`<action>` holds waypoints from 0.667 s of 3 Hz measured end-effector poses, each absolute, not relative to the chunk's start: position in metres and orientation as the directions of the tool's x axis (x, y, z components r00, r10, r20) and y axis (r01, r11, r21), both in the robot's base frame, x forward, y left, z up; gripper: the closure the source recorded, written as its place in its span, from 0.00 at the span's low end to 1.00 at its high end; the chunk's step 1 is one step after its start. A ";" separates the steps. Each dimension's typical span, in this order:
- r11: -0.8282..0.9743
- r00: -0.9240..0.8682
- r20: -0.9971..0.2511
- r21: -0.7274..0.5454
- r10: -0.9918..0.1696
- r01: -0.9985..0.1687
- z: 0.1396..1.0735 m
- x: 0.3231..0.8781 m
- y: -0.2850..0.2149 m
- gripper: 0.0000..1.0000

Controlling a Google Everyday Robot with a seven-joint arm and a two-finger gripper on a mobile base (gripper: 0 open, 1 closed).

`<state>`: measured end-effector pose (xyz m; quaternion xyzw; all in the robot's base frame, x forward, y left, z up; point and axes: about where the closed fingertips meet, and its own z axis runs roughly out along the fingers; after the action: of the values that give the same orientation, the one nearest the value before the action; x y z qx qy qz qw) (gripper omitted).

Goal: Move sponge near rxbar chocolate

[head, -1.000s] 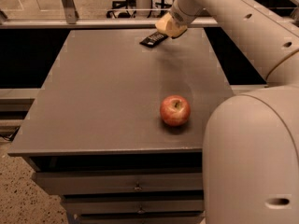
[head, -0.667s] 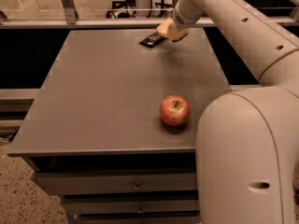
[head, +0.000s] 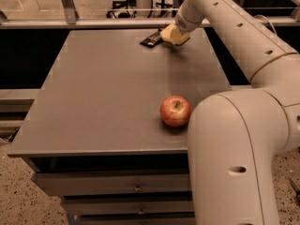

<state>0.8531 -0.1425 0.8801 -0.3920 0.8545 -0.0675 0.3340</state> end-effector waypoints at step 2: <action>0.688 -0.491 -0.508 -0.338 -0.708 -0.643 0.871 0.850 -0.149 0.00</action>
Offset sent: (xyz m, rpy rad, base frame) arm 0.0006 -0.0118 -0.0026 0.0279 0.0637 0.0101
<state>0.8498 -0.1495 0.8708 -0.3919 0.8618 -0.0513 0.3178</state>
